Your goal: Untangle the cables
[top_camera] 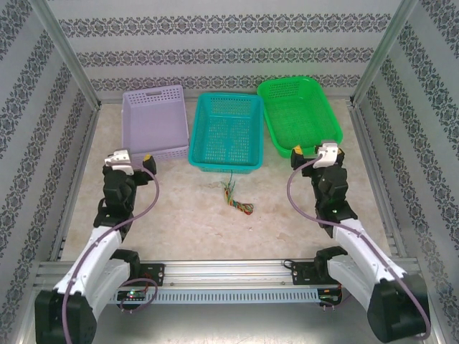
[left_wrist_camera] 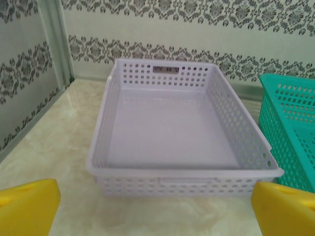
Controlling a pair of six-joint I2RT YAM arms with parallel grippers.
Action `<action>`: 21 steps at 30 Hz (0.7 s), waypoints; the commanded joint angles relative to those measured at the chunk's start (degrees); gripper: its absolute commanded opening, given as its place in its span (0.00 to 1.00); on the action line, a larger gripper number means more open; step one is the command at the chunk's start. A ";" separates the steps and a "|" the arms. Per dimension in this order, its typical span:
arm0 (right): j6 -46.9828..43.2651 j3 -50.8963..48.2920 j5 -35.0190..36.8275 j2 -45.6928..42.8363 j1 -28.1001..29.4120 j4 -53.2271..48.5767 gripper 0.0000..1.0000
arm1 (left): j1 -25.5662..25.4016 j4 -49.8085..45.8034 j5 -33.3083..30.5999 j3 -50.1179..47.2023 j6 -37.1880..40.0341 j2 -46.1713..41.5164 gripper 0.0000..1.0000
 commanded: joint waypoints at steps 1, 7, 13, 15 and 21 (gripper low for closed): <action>2.75 4.17 5.19 -4.27 2.29 -12.08 0.98 | -0.82 -15.02 0.41 2.95 -2.66 -3.96 1.00; 32.05 20.05 2.64 -6.49 5.65 -39.67 0.98 | -1.39 -36.05 -8.60 17.36 -27.59 -4.54 1.00; 24.90 32.32 -10.29 10.55 16.14 -59.88 0.83 | -1.55 -45.11 8.45 23.21 -41.32 4.56 1.00; 23.42 34.66 -7.30 15.95 25.49 -66.26 0.83 | -2.23 -47.62 16.98 24.71 -43.51 10.53 1.00; 23.55 33.54 -3.85 27.29 38.32 -70.93 0.93 | -15.39 -56.57 17.80 29.83 -43.30 19.53 1.00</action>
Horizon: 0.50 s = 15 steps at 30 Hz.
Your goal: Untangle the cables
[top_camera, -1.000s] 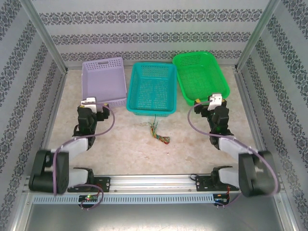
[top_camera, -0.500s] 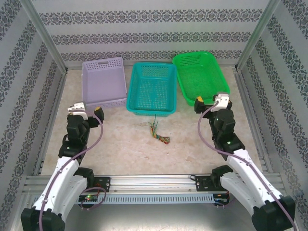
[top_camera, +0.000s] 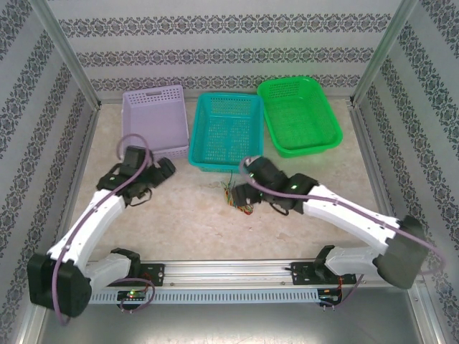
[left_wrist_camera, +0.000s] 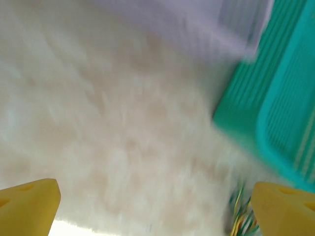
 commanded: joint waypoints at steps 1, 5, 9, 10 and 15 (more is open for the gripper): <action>-1.33 0.85 1.49 4.14 1.10 -9.62 0.90 | -5.49 -8.31 4.35 3.50 -3.02 -0.03 1.00; -4.73 4.81 2.67 12.61 1.69 -13.54 0.81 | -7.37 -7.38 6.01 2.61 -5.05 0.58 1.00; -7.72 7.33 2.49 19.48 1.61 -12.78 0.82 | -7.64 -6.33 6.38 2.41 -5.46 0.28 1.00; -8.42 7.67 1.77 20.85 1.66 -11.87 0.83 | -7.62 -6.35 6.52 2.55 -5.29 0.28 0.99; -10.47 9.60 -1.24 26.97 1.09 -8.88 0.78 | -7.64 -6.72 7.01 3.10 -4.76 0.19 0.98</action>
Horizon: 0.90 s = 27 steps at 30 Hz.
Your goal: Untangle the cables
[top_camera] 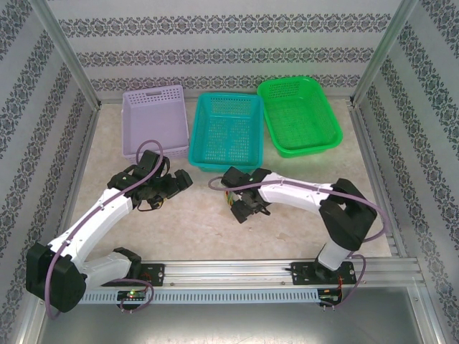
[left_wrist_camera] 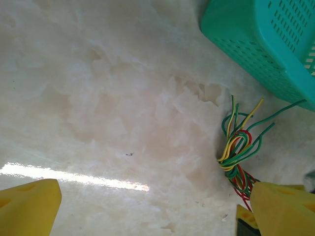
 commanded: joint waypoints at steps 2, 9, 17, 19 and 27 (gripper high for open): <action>-3.60 2.80 -3.92 4.52 -0.12 1.46 0.73 | -0.68 -2.44 0.84 1.84 -0.75 -0.90 0.98; -5.10 4.17 -7.49 8.49 -0.20 3.50 0.55 | -0.68 -3.34 0.95 1.96 -0.84 -1.07 0.98; -7.00 2.04 -8.56 6.45 0.59 4.80 0.10 | -0.76 -3.50 1.12 1.57 -2.05 -2.20 0.93; -7.80 0.37 -8.97 2.65 1.59 5.71 0.05 | -0.74 -3.43 2.00 2.06 -2.48 -2.48 0.84; -8.79 1.70 -9.57 -11.78 1.99 2.79 0.00 | -5.44 -10.71 -0.50 15.45 -5.16 1.49 0.78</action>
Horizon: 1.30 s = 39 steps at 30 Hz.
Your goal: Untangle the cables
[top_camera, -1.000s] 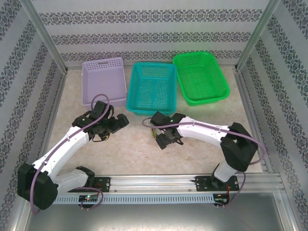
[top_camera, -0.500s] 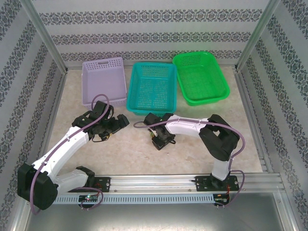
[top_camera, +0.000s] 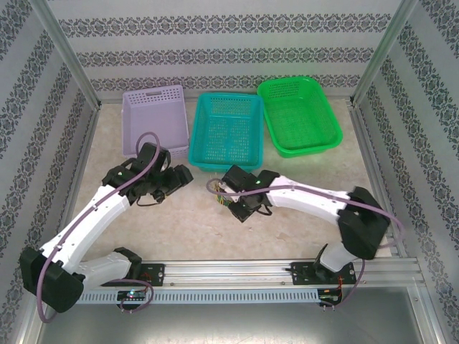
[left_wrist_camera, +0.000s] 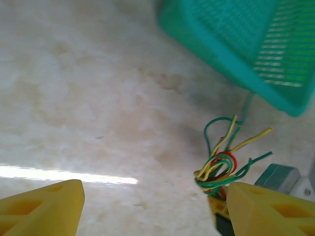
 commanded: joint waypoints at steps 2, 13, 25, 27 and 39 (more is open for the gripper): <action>-2.19 4.91 2.18 -1.53 0.18 -3.32 0.00 | -3.80 -4.40 -1.49 8.07 -4.97 3.68 0.80; -1.12 9.76 -0.04 -1.07 0.00 -1.68 0.00 | -9.20 -4.85 1.73 10.64 -20.33 12.43 0.91; 5.42 10.21 -29.79 -0.15 -6.71 1.00 0.00 | -9.20 5.19 3.84 6.00 -22.07 9.78 0.89; 6.74 10.85 -32.72 0.79 -7.83 -0.18 0.00 | -9.20 4.78 2.24 6.51 -21.59 8.90 0.88; 15.65 12.89 -52.61 5.48 -15.24 -0.25 0.00 | -9.22 3.64 9.39 10.40 10.50 8.65 0.78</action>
